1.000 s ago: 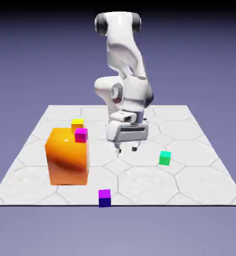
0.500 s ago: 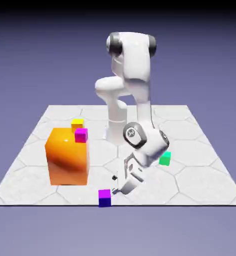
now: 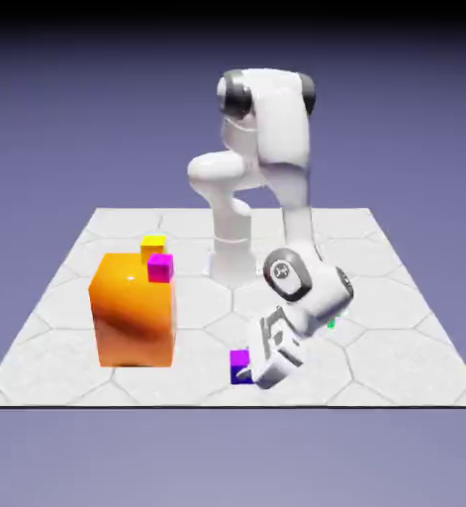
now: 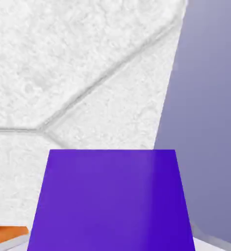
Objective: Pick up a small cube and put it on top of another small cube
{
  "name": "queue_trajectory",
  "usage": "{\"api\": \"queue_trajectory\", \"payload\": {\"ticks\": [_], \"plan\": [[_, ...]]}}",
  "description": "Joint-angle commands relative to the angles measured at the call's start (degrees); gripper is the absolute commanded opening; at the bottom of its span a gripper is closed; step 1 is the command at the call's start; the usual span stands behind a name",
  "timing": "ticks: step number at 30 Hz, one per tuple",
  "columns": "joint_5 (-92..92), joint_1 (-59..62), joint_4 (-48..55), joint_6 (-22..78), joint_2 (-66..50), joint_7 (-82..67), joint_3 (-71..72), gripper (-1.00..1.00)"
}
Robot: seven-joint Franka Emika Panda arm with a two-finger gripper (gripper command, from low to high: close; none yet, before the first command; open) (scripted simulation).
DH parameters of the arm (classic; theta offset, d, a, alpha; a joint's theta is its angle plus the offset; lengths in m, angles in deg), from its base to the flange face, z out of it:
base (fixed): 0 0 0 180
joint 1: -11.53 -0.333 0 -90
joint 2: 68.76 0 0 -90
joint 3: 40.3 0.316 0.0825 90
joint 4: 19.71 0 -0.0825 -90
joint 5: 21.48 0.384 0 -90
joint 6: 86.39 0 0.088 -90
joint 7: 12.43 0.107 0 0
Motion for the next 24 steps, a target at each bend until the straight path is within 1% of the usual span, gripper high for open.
{"api": "queue_trajectory", "payload": {"ticks": [1, 17, 18, 21, 22, 23, 24], "plan": [[1.3, -0.1, -0.3, 1.4, 0.5, 1.7, 2.1, -1.00], [25.1, -2.0, -4.2, 24.6, 7.7, 26.1, 34.5, -1.00], [25.1, -2.0, -4.2, 24.6, 7.7, 26.1, 34.5, -1.00], [21.4, -1.3, -9.4, 17.1, 4.6, 28.6, 32.3, -1.00], [20.8, -1.2, -10.2, 16.0, 4.1, 29.0, 32.0, -1.00], [20.8, -1.2, -10.2, 16.0, 4.1, 29.0, 32.0, 1.00], [20.8, -1.2, -10.2, 16.0, 4.1, 29.0, 32.0, 1.00]]}}
